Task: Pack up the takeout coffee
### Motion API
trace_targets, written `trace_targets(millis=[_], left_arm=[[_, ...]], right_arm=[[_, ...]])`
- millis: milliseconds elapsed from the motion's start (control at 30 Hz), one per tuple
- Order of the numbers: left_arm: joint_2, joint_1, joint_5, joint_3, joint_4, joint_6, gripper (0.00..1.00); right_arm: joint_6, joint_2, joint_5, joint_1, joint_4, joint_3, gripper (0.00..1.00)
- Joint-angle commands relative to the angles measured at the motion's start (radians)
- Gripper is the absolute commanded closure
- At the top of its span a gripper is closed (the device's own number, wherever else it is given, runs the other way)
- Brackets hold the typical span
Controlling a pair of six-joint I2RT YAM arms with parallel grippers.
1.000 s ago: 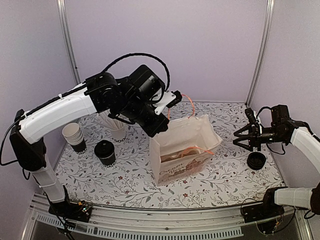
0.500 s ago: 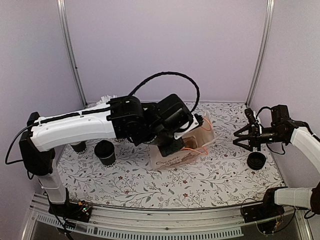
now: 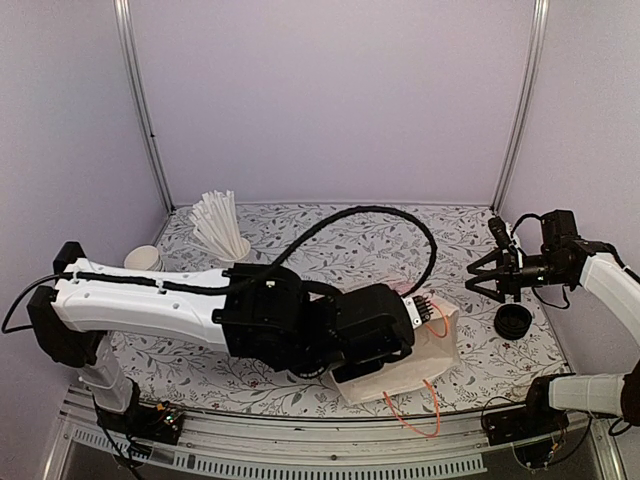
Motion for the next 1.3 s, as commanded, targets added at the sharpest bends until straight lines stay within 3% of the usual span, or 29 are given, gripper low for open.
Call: trace_targets(millis=[0,300,567,700,967,1267], left_arm=[[-0.032,-0.050,-0.031,-0.026,0.027,-0.095,1.00],[-0.035,-0.029,-0.056,-0.012,0.035,-0.068,1.00],[-0.077,0.168,0.053,0.000,0.043,0.016,0.99],[-0.086,0.292,0.097,-0.004,0.096,0.072,0.76],[-0.096,0.531,0.217,0.010,0.251,0.187,0.58],[-0.103,0.675,0.300,0.030,0.302,0.186,0.41]], right_arm=[[-0.004,0.007,0.006,-0.002,0.005,-0.011,0.46],[-0.003,0.002,0.006,-0.001,0.007,-0.013,0.46],[-0.006,-0.001,0.003,-0.001,0.004,-0.013,0.46],[-0.007,-0.004,0.003,-0.001,0.002,-0.013,0.46],[-0.008,-0.001,0.002,-0.002,0.001,-0.011,0.46],[-0.011,0.009,0.000,-0.001,-0.002,-0.009,0.46]])
